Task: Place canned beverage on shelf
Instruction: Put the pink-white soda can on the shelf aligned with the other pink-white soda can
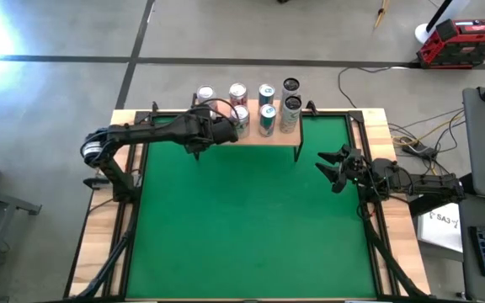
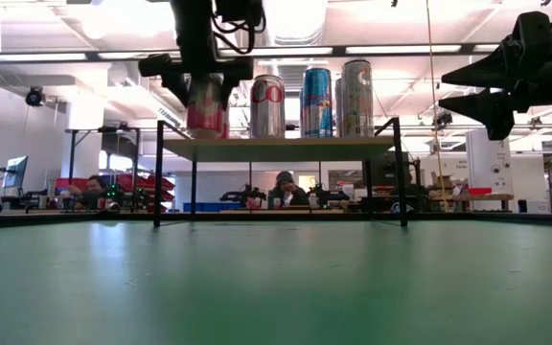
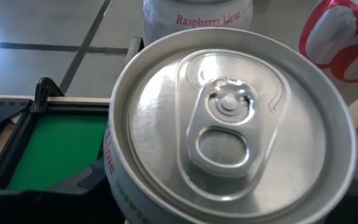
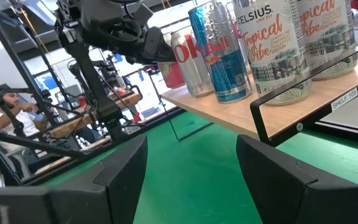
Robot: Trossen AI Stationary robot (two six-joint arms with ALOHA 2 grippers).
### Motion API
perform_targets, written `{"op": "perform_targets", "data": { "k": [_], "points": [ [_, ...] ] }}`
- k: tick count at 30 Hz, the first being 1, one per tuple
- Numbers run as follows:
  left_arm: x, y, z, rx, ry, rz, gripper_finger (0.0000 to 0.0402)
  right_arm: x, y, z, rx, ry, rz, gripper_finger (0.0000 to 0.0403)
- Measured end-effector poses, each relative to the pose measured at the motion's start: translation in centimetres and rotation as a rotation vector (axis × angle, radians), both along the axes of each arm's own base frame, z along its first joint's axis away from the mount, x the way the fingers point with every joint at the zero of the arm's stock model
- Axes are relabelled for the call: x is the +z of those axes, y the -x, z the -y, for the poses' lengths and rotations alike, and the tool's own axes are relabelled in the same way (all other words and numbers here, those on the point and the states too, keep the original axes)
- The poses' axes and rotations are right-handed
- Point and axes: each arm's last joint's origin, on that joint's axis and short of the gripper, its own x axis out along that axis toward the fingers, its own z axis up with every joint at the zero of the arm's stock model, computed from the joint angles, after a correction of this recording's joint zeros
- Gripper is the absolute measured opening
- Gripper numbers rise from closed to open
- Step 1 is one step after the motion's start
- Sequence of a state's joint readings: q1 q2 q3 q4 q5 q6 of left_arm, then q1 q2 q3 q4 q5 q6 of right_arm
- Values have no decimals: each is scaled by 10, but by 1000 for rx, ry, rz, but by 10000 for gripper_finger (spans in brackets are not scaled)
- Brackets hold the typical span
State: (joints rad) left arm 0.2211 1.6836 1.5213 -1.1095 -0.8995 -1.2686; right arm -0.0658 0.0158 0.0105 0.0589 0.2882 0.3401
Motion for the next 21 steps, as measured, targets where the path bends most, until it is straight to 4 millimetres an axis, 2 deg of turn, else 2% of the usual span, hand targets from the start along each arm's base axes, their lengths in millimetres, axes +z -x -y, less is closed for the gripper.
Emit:
{"op": "perform_targets", "data": {
  "k": [15,21],
  "points": [
    [-6,1,-1,8,-4,-4,292,0,0,0,0,0,0,238],
    [-15,1,0,31,-10,9,310,0,0,0,0,0,0,238]
  ]
}}
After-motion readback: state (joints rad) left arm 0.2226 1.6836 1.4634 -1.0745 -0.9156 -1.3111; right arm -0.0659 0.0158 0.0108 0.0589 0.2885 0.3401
